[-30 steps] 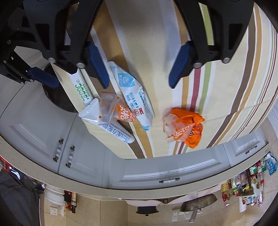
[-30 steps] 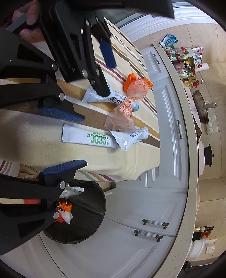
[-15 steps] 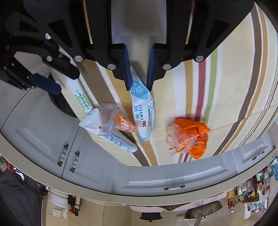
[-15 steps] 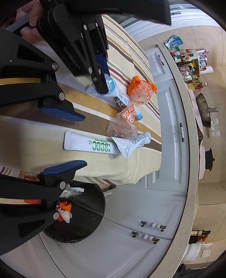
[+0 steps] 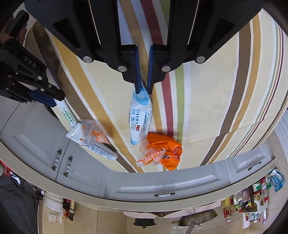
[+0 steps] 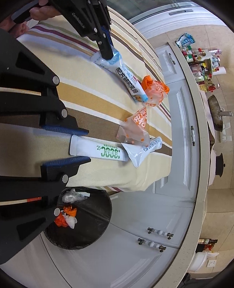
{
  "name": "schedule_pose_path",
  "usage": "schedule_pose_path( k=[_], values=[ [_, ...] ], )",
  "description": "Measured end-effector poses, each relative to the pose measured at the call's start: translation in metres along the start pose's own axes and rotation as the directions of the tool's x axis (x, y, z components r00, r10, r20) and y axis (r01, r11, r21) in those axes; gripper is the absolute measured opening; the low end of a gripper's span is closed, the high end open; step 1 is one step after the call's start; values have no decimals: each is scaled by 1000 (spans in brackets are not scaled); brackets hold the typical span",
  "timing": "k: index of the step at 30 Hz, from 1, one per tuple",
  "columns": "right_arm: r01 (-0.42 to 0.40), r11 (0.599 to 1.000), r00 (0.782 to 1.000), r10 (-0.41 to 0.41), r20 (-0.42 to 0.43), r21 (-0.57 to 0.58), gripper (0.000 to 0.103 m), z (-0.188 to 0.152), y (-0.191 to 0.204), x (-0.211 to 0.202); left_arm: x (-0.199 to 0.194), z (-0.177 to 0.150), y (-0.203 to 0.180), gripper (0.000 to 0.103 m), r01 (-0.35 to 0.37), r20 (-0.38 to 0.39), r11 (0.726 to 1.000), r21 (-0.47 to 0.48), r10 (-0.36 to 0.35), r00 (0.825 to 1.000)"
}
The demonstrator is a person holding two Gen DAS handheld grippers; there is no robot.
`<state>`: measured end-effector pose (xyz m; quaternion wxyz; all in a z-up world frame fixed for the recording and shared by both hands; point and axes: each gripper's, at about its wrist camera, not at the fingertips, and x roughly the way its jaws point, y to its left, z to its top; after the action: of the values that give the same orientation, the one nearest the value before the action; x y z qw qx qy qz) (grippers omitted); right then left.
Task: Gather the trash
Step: 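Grasp the blue-white toothpaste tube with the left gripper while the right gripper grasps the green-printed packet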
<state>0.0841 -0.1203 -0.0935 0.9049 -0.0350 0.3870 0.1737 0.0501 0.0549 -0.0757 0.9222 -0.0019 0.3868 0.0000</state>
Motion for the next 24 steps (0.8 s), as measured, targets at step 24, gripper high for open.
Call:
schedule_pose_path(
  k=[24],
  values=[
    [3,1000,992,-1,124,-18,24,1,7,-65,-50,8,4,4,24,108,1000,1,-24,994]
  ],
)
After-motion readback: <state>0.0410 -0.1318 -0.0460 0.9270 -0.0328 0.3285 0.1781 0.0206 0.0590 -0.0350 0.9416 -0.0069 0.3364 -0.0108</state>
